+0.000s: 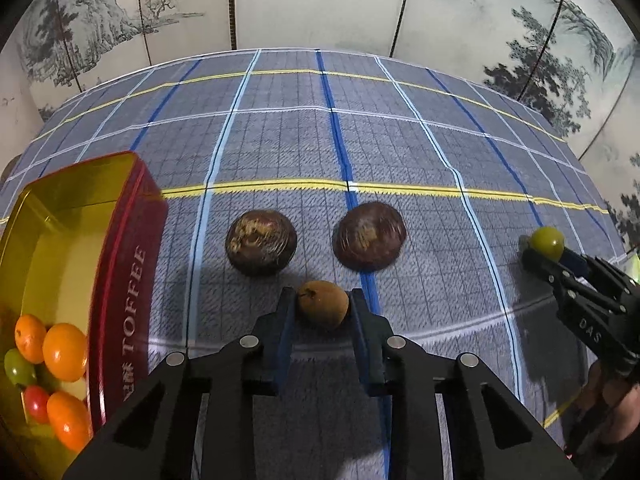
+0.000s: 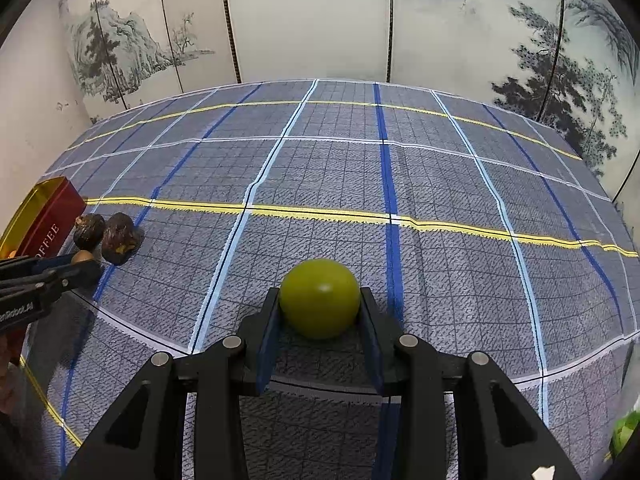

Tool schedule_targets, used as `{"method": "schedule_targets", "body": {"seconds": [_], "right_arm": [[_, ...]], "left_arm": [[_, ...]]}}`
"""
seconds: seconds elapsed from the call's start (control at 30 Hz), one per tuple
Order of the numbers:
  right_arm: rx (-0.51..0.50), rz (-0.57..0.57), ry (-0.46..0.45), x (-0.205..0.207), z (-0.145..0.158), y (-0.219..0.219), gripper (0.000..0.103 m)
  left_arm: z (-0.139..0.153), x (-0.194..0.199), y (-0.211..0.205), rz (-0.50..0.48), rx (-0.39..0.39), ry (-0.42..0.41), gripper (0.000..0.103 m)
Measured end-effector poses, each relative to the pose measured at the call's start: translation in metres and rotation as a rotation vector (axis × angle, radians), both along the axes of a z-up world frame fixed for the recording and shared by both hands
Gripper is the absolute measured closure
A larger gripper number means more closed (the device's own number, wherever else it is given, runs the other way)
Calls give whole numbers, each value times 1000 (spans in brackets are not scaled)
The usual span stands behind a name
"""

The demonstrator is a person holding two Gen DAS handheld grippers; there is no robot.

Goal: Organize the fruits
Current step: 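Carry the small tan fruit over the tin tray with the left gripper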

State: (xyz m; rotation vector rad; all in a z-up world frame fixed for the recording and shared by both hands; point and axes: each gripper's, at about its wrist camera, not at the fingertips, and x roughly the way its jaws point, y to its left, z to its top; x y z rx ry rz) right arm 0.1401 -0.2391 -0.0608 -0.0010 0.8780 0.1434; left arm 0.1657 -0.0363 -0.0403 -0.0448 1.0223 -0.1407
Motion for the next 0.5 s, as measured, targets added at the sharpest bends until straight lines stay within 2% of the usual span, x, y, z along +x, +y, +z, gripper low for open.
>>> {"method": "schedule_targets", "body": {"seconds": [0.5], "right_arm": [[-36, -1, 0, 0, 0, 3, 68]], "left_arm": [[29, -36, 24, 26, 7, -46, 76]]}}
